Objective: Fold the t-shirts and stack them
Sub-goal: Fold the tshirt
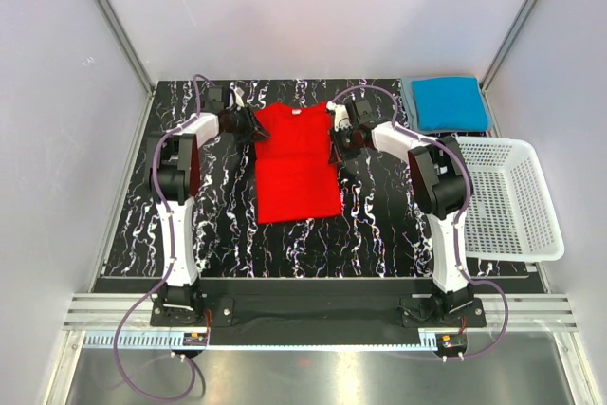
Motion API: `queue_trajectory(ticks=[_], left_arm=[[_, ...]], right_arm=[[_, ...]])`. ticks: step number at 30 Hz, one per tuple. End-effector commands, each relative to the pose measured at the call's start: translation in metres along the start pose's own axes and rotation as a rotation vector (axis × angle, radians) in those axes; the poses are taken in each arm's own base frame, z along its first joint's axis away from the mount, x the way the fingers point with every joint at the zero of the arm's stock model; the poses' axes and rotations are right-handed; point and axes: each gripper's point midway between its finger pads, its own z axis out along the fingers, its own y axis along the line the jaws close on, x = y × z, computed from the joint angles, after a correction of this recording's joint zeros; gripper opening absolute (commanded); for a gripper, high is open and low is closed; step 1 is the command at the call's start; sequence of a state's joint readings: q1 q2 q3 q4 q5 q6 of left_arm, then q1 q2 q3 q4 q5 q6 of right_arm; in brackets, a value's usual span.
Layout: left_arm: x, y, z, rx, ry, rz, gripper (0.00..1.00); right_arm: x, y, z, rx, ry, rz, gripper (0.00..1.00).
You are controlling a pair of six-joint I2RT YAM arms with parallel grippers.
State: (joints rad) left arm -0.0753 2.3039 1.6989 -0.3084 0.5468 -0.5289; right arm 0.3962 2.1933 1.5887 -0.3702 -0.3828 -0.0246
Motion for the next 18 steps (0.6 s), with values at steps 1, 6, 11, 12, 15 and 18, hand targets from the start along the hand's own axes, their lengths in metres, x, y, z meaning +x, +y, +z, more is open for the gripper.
queue_trajectory(ticks=[1, 6, 11, 12, 15, 18], left_arm=[[-0.003, 0.036, 0.008, -0.120, -0.011, -0.023, 0.35], [-0.004, 0.037, 0.008, -0.125, -0.014, -0.020, 0.35], [-0.006, 0.038, 0.008, -0.136, -0.020, -0.021, 0.35], [-0.006, 0.039, 0.008, -0.139, -0.021, -0.023, 0.35], [-0.006, 0.038, 0.008, -0.139, -0.021, -0.020, 0.35], [-0.006, 0.038, 0.008, -0.137, -0.022, -0.021, 0.35]], right_arm=[[-0.028, -0.001, -0.021, 0.030, -0.092, -0.013, 0.00], [-0.031, -0.005, -0.025, 0.054, -0.112, -0.010, 0.00], [-0.037, 0.000, -0.033, 0.048, -0.155, 0.000, 0.00], [-0.037, 0.001, -0.034, 0.048, -0.163, -0.001, 0.00], [-0.038, 0.004, -0.036, 0.036, -0.168, 0.009, 0.00], [-0.037, 0.003, -0.033, 0.034, -0.165, 0.014, 0.00]])
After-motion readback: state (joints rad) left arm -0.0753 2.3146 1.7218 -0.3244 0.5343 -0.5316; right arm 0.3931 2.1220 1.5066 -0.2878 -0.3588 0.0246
